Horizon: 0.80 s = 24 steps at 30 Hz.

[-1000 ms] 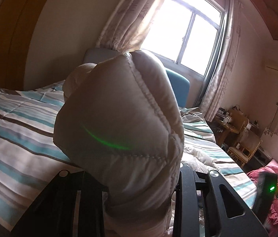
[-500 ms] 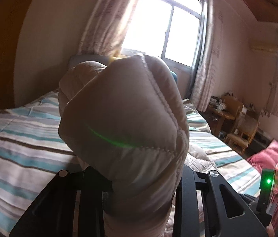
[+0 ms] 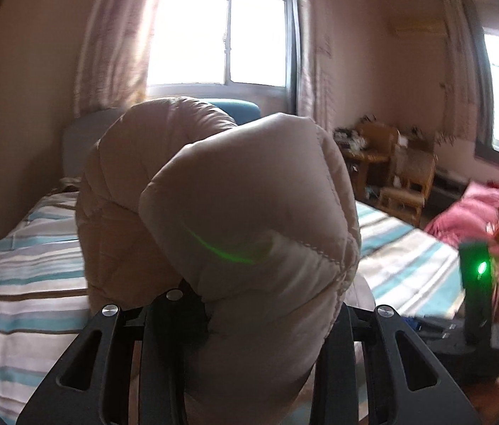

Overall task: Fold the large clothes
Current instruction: 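Lift the folded jacket with the left tool while the right tool opens and releases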

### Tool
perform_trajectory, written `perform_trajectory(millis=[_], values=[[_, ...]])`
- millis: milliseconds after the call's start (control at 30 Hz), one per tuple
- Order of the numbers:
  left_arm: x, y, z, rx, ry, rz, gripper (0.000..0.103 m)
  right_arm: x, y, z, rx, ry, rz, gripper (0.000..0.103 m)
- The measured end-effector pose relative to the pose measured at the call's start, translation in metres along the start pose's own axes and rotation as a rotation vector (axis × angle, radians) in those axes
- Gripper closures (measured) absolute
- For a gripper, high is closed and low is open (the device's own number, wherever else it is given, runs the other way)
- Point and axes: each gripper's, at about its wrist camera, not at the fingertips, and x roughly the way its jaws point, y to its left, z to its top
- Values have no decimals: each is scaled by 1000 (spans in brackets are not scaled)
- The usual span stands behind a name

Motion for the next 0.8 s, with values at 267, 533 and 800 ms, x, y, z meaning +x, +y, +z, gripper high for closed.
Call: perform_trajectory(millis=[267,533,800], values=[[30,-35,-17,128,56,-18,59,-40,-36,14,145,-58,51,49],[48,-74,-45,277,81,-153,23,-69,-29,40,91,-77,133,49],[52,-63,-46,238,103,-273,17,-31,-7,49,-13,133,124,83]])
